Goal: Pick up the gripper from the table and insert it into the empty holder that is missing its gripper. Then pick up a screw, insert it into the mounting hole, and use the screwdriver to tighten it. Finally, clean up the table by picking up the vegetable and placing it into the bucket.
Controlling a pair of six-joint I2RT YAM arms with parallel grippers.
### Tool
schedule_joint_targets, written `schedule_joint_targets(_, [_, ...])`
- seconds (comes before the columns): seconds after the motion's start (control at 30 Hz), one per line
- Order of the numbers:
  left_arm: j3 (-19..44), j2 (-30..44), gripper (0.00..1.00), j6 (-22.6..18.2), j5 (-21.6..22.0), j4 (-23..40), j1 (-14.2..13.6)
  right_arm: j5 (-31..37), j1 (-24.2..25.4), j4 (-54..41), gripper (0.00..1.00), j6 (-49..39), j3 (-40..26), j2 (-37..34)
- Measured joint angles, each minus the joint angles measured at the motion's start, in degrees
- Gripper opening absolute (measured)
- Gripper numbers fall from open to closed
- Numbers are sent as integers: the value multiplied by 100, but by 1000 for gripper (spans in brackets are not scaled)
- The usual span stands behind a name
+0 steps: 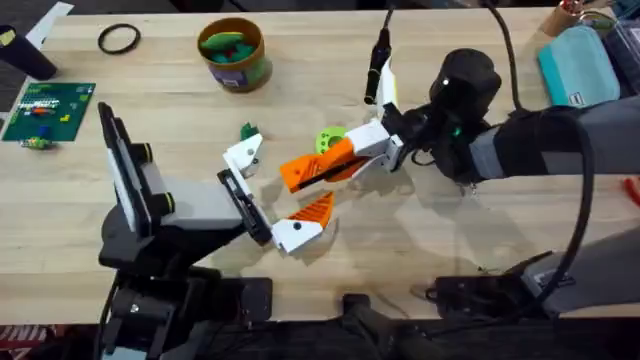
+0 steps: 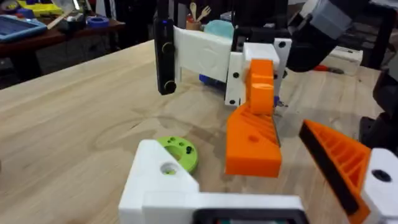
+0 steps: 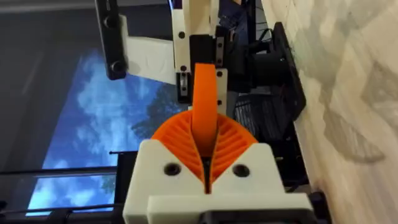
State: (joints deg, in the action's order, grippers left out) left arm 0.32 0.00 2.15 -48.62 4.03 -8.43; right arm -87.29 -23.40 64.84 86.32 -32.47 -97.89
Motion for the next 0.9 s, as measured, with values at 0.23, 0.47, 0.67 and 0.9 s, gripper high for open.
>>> schedule_joint_targets(0.23, [0, 0, 983, 0, 0, 0, 0, 0, 0, -27, 7, 0, -54, 0])
schedule_joint_targets(0.47, [0, -1, 983, 0, 0, 0, 0, 0, 0, -160, 7, -22, -314, 0])
schedule_joint_targets(0.67, [0, -1, 983, 0, -1, 2, 0, 0, 0, -274, 7, -47, -345, 0])
schedule_joint_targets(0.9, [0, -1, 983, 0, -88, 7, 0, 0, 0, -278, 7, -126, -345, 0])
